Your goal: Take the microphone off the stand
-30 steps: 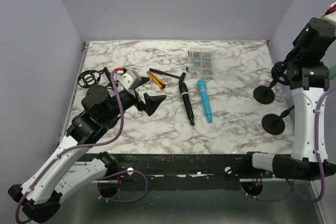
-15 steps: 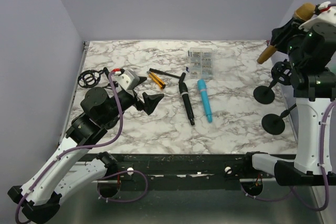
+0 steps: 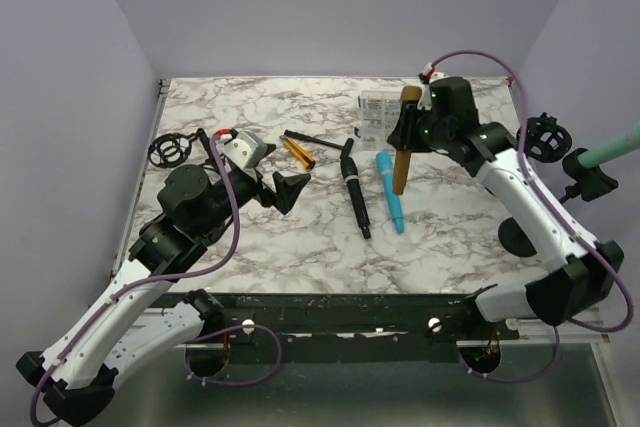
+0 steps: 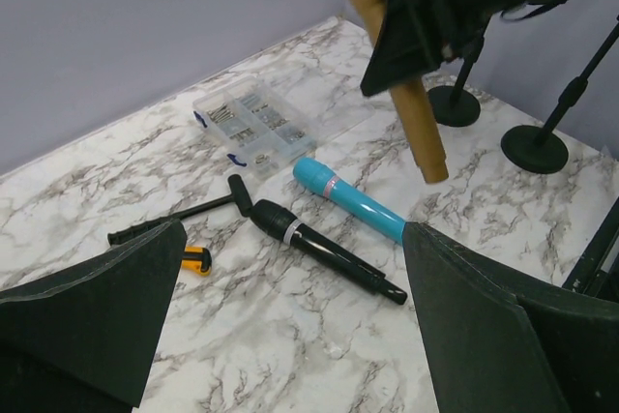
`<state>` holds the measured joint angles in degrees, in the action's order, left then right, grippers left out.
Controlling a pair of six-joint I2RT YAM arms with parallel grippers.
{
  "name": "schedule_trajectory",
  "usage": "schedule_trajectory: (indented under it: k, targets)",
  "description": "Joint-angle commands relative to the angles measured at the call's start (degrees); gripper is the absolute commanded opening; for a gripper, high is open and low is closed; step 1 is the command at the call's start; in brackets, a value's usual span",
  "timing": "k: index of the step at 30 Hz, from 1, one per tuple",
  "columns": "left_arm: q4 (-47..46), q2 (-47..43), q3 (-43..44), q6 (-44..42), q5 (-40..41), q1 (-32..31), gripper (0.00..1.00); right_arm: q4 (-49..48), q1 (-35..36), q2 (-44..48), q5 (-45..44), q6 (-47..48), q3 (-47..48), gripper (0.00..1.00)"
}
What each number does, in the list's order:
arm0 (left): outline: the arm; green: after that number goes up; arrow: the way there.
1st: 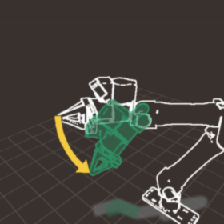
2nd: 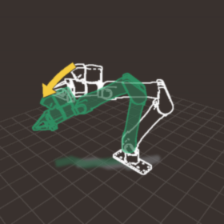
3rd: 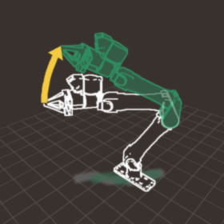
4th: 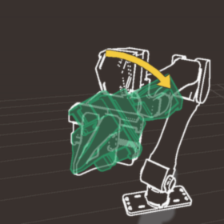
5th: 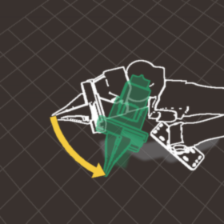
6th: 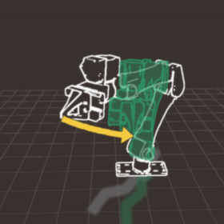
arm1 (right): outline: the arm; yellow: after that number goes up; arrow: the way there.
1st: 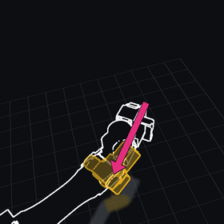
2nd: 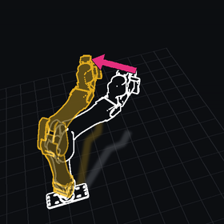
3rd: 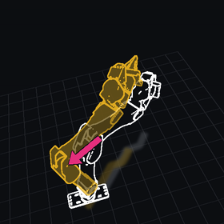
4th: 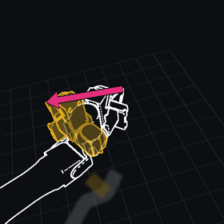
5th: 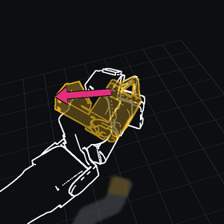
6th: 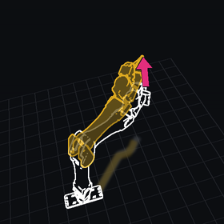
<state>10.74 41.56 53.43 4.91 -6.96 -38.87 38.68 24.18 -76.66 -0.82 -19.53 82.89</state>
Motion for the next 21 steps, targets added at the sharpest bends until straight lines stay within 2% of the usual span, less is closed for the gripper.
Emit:
schedule_trajectory:
  k: [1,6,16,21]
  targets:
    - [-1.1,0.2,-0.8,-1.0,1.7,-0.3,0.98,-0.3,1.2,-6.1,7.3,-1.9,-4.7,0.07]
    - [-1.0,0.3,-0.5,-1.0,1.7,-0.3,0.98,-1.3,2.4,-12.8,9.1,-1.9,-6.9,0.09]
    - [-0.7,0.8,-0.3,-1.2,1.8,-0.3,0.99,-1.2,3.4,-28.5,6.0,-1.7,-4.2,0.13]
    - [-0.9,0.8,-0.5,-1.3,2.0,-0.3,0.99,-2.2,3.5,-32.0,4.2,-1.6,-3.6,0.14]
